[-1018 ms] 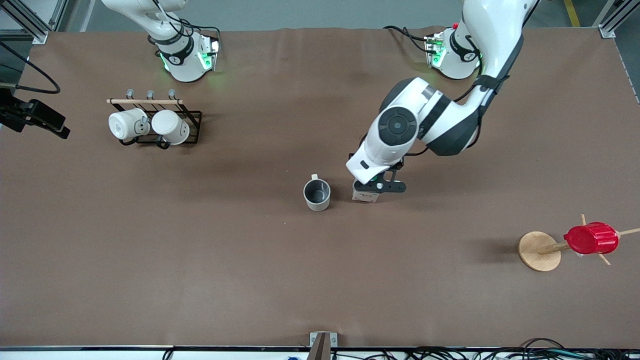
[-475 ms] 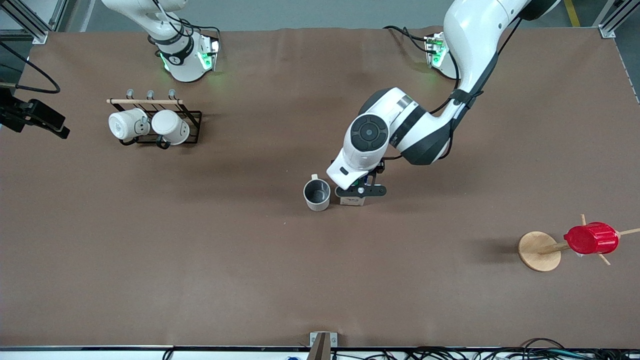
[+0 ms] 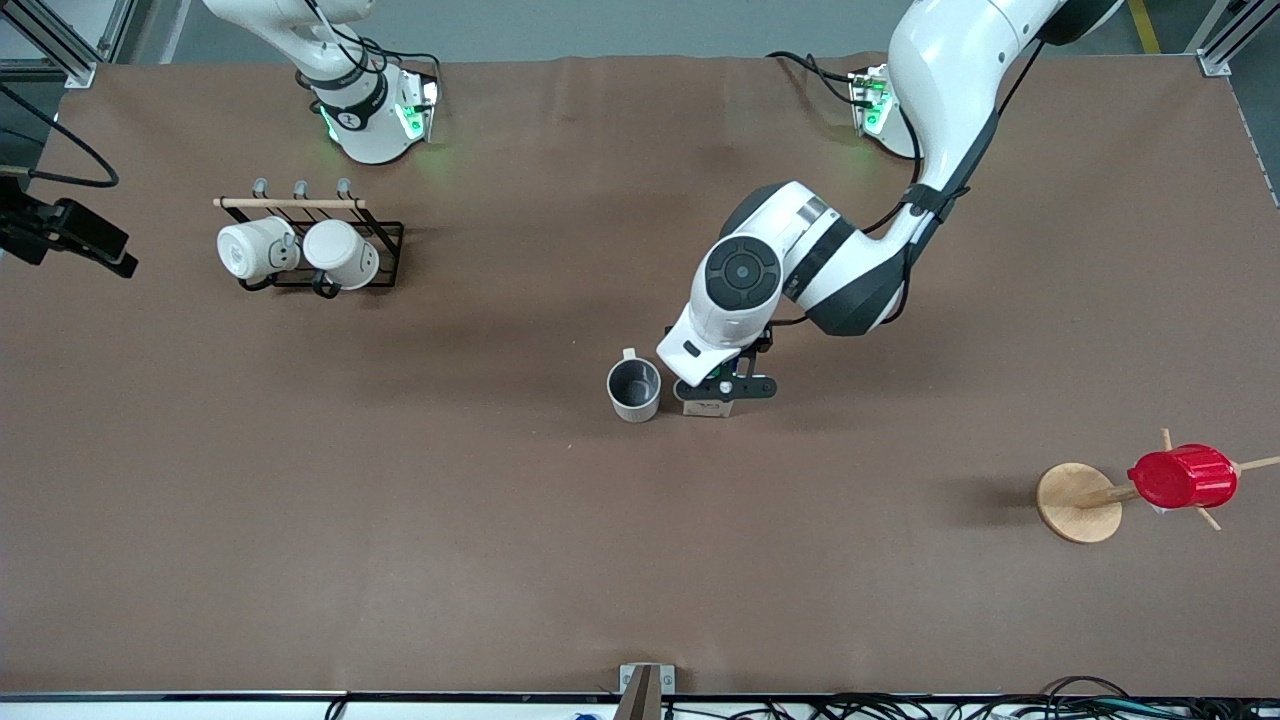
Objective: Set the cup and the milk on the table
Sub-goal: 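Carry the milk carton beside the grey mug with the left gripper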
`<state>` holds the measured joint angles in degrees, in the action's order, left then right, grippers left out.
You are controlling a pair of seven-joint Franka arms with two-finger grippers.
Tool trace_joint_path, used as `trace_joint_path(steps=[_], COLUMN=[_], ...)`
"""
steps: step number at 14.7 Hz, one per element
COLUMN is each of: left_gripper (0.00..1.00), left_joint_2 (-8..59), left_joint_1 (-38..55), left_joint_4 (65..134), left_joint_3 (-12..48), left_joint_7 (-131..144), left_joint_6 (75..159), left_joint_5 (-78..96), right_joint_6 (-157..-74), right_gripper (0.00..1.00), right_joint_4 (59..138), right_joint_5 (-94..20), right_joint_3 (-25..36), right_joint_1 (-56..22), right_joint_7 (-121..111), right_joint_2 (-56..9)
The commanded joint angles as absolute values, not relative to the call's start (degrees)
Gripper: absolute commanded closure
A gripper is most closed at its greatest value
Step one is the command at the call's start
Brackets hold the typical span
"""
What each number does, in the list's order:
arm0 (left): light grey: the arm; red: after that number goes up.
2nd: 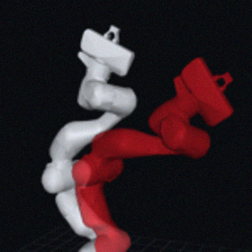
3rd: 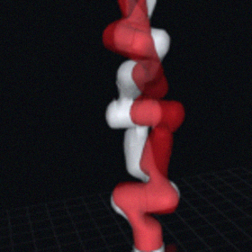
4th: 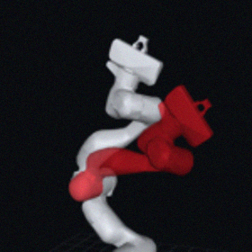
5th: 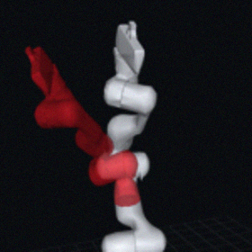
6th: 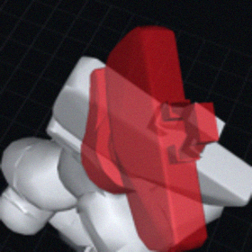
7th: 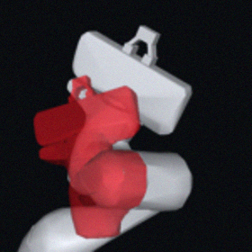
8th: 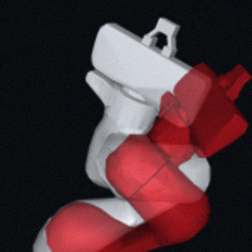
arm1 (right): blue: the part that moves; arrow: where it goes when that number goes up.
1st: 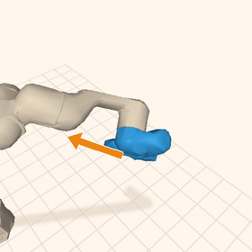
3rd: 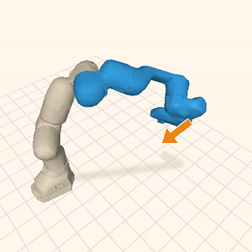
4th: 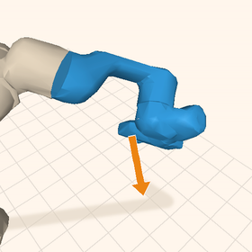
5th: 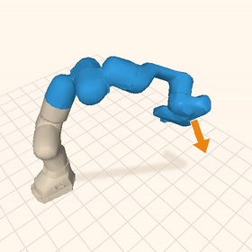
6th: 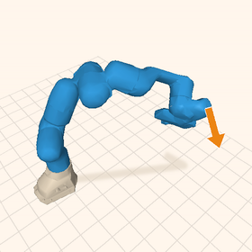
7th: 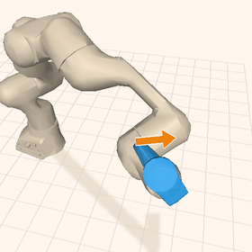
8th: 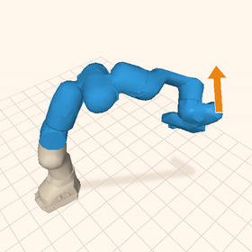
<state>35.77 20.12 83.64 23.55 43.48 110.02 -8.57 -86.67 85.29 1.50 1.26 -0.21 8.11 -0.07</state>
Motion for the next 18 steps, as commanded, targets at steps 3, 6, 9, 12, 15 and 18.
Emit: trace_joint_path(steps=[3, 6, 9, 12, 15, 18], left_gripper=[0.32, 0.31, 0.28, 0.22, 0.00, 0.00], left_joint_2=[36.6, 37.3, 37.5, 37.3, 36.2, 31.7], left_joint_1=[20.0, 20.1, 20.2, 20.2, 19.7, 19.6], left_joint_4=[82.0, 81.9, 81.9, 81.9, 82.0, 82.4], left_joint_3=[23.6, 23.6, 23.6, 23.6, 23.7, 23.7], left_joint_7=[40.9, 40.9, 40.9, 41.0, 41.4, 41.7], left_joint_6=[109.0, 109.1, 110.4, 110.8, 110.5, 107.6], left_joint_5=[-10.4, -10.3, -10.5, -11.1, -11.2, -10.5], right_joint_6=[-87.0, -86.9, -86.9, -86.9, -86.9, -86.8], right_gripper=[0.00, 0.00, 0.00, 0.00, 0.00, 0.00], right_joint_4=[84.7, 84.6, 84.6, 84.6, 84.6, 84.6], right_joint_5=[0.4, 0.4, 0.4, 0.4, 0.4, 0.4], right_joint_3=[0.4, -1.7, -1.7, -1.7, -1.7, -1.7], right_joint_1=[1.6, 2.6, 2.4, 2.4, 2.3, 2.1], right_joint_7=[7.1, 7.1, 7.1, 7.1, 7.1, 7.0], right_joint_2=[0.3, 0.3, 0.3, 0.2, 0.2, 0.3])
